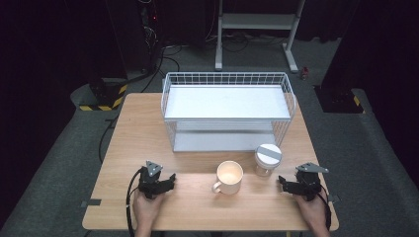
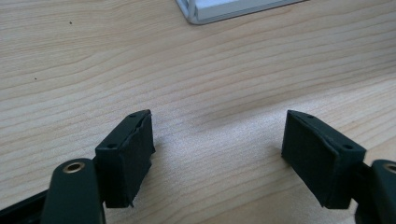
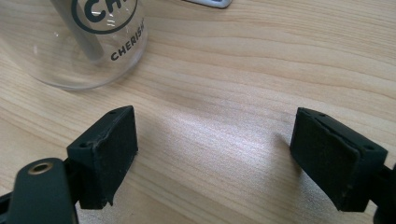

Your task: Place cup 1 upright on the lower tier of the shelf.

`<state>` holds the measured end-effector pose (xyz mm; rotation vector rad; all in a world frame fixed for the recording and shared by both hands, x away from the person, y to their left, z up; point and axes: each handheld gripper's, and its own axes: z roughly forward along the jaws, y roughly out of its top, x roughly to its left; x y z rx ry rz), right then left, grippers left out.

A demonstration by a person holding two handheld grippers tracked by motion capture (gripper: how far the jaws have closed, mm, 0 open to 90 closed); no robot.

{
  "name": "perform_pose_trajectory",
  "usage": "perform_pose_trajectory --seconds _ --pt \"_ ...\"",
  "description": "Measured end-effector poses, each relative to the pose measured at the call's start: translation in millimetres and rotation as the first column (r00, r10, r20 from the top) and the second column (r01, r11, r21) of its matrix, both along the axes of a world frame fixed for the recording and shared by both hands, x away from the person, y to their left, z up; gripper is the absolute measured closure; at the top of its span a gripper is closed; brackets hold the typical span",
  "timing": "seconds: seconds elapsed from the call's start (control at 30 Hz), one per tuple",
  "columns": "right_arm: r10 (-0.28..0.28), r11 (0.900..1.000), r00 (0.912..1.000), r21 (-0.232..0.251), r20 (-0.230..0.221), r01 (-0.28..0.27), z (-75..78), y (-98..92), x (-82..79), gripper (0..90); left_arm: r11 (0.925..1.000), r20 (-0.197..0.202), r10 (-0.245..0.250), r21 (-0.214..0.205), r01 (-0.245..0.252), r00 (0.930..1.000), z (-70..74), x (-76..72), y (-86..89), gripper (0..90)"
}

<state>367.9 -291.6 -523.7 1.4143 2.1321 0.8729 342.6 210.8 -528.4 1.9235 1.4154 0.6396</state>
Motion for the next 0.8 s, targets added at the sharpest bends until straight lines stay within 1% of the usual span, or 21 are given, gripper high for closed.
perform_pose_trajectory --seconds 0.47,0.8 --pt "0.000 1.0000 1.0000 0.000 0.000 0.000 0.1 0.0 0.0 14.7 1.0000 -0.001 0.001 0.000 -0.001 1.0000 0.0 -0.9 -0.2 23.9" --pt "-0.011 0.9999 0.9999 0.002 -0.003 0.011 0.0 0.1 -0.2 13.7 1.0000 -0.002 0.004 -0.001 -0.004 1.0000 -0.1 -1.2 -0.3 23.8"
